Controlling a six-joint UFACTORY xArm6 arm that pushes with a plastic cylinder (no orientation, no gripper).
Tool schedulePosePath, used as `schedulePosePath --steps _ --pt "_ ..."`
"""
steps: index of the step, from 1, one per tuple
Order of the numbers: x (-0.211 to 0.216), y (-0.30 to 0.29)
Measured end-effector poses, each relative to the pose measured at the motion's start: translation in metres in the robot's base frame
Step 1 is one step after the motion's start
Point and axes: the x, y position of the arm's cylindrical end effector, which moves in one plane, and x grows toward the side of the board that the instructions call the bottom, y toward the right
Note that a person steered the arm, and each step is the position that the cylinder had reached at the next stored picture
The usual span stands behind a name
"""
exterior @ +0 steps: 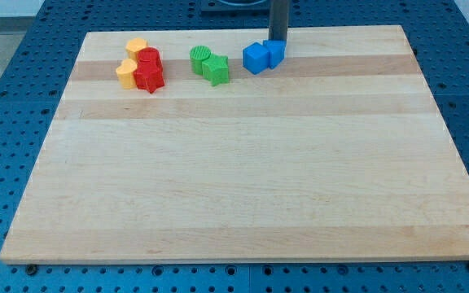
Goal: Place the green circle in between the green star and red star
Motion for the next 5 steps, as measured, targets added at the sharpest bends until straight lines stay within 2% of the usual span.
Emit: schedulePosePath --steps 2,3,4,5 --pt "0.041 -0.014" --pt "0.002 -0.027" --pt "-0.020 -0.072" --pt "-0.017 -0.112"
